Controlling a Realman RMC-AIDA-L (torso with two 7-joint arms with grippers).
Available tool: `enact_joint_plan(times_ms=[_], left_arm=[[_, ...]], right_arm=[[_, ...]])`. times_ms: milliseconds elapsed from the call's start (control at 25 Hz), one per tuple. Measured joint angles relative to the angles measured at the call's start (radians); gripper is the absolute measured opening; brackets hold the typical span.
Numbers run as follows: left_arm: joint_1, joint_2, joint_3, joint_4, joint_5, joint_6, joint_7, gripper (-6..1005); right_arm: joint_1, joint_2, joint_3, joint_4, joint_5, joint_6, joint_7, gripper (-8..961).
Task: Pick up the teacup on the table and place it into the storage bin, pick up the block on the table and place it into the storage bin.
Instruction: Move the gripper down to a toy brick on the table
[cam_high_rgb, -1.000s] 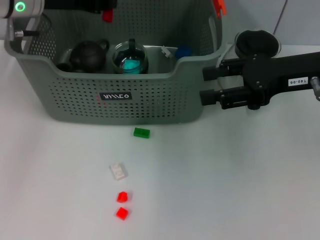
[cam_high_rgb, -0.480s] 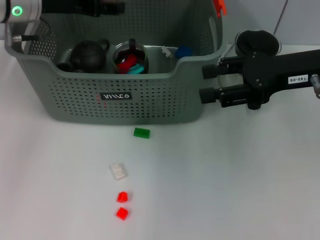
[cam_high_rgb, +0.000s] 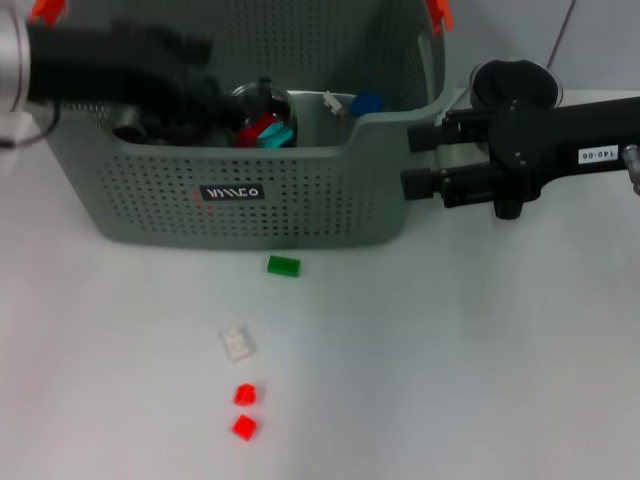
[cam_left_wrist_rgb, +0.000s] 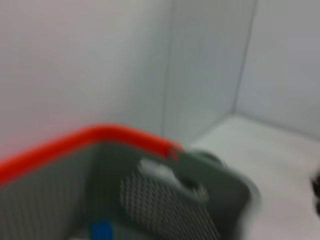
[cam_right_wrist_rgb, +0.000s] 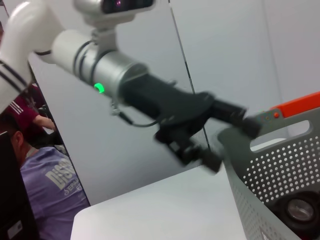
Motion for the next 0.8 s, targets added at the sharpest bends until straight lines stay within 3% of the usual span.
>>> enact_joint_plan(times_ms=[120, 360, 800], left_arm=[[0.019, -0.003, 0.027, -0.068, 0.061, 0.122, -0.06, 934], [0.008, -0.001, 0.038, -0.051, 0.153, 0.28, -0.109, 960], [0.015, -0.001, 0.149, 0.113, 0.328, 0.314, -0.142, 954]], right_arm=[[0.0, 0.005, 0.0, 0.0, 0.001, 0.008, -0.001, 777], [0.001, 0.016, -0.001, 0.001, 0.002, 0.02, -0.008, 777], [0.0, 0.025, 0.001, 0.001, 0.002, 0.027, -0.005, 777]])
